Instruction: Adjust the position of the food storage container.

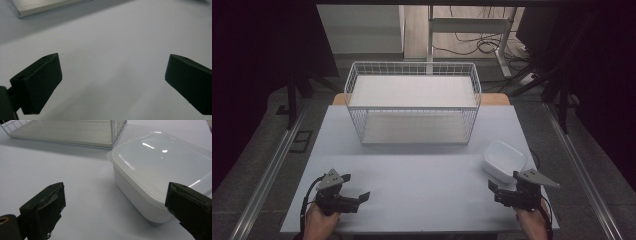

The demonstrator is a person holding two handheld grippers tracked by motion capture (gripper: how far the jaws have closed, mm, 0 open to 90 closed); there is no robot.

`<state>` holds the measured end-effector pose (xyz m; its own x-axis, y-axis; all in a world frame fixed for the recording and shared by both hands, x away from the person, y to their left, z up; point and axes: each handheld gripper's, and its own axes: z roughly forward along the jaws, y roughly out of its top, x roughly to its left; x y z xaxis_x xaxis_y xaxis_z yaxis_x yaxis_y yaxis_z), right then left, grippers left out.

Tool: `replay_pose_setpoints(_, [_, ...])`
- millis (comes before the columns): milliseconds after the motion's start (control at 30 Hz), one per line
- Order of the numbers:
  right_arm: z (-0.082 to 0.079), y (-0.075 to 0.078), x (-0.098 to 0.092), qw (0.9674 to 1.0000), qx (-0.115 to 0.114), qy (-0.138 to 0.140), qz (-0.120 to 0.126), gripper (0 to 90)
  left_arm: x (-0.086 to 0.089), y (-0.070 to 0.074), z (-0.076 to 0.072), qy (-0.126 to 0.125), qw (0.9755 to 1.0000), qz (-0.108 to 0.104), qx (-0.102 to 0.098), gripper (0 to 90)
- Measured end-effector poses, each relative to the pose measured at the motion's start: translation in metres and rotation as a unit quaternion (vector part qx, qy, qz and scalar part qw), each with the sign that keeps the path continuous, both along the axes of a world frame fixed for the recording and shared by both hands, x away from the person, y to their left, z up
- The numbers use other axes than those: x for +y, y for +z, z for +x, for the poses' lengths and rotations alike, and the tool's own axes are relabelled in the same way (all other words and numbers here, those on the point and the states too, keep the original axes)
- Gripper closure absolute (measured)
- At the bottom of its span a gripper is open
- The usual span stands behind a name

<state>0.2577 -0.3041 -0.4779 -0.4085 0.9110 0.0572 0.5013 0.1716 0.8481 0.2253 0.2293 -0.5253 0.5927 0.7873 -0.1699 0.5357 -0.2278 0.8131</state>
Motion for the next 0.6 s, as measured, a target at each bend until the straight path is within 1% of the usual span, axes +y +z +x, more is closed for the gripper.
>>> replay_pose_setpoints(67, [-0.0018, -0.0013, 0.0016, 1.0, -0.002, -0.005, -0.001, 2.2, -0.0022, -0.0001, 0.0003, -0.004, 0.9999, 0.009, -0.004, 0.8])
replay_pose_setpoints(133, [-0.0041, -0.0018, 0.0031, 1.0, -0.006, 0.001, 0.002, 0.1, -0.0035, -0.0005, 0.0007, -0.005, 0.9999, 0.012, -0.004, 0.8])
replay_pose_setpoints(200, [-0.0047, -0.0011, 0.0041, 1.0, -0.003, 0.0, 0.003, 0.0, -0.004, -0.0017, 0.0016, -0.007, 0.9999, 0.015, -0.001, 0.8])
replay_pose_setpoints(267, [-0.0049, -0.0015, 0.0045, 0.9999, 0.0, 0.009, 0.005, 0.0, -0.004, -0.0026, 0.0026, -0.007, 0.9998, 0.018, 0.003, 0.9])
replay_pose_setpoints(300, [-0.0049, -0.0015, 0.0045, 0.9999, 0.0, 0.009, 0.005, 0.0, -0.004, -0.0026, 0.0026, -0.007, 0.9998, 0.018, 0.003, 0.9])
replay_pose_setpoints(333, [-0.0043, -0.0023, 0.0038, 0.9999, 0.01, 0.011, 0.002, 0.0, -0.0037, -0.0031, 0.0031, -0.007, 0.9998, 0.018, 0.006, 0.9])
replay_pose_setpoints(367, [-0.0041, -0.0025, 0.0032, 0.9999, 0.013, 0.01, 0.001, 0.0, -0.0037, -0.0031, 0.0031, -0.007, 0.9998, 0.018, 0.006, 1.0])
replay_pose_setpoints(467, [-0.004, -0.0022, 0.0013, 0.9999, 0.016, 0.002, -0.001, 0.0, -0.0029, -0.0035, 0.0038, -0.004, 0.9998, 0.018, 0.009, 1.1])
replay_pose_setpoints(500, [-0.0041, -0.0009, -0.0003, 0.9998, 0.02, 0.01, -0.001, 0.0, -0.0027, -0.0039, 0.0041, -0.004, 0.9998, 0.017, 0.013, 1.2])
replay_pose_setpoints(533, [-0.0041, -0.0009, -0.0003, 0.9998, 0.02, 0.01, -0.001, 0.0, -0.0027, -0.0039, 0.0041, -0.004, 0.9998, 0.017, 0.013, 1.2])
replay_pose_setpoints(600, [-0.0042, 0.0009, -0.0013, 0.9996, 0.024, 0.011, -0.009, 0.0, -0.0029, -0.0043, 0.0044, -0.003, 0.9997, 0.019, 0.015, 1.2])
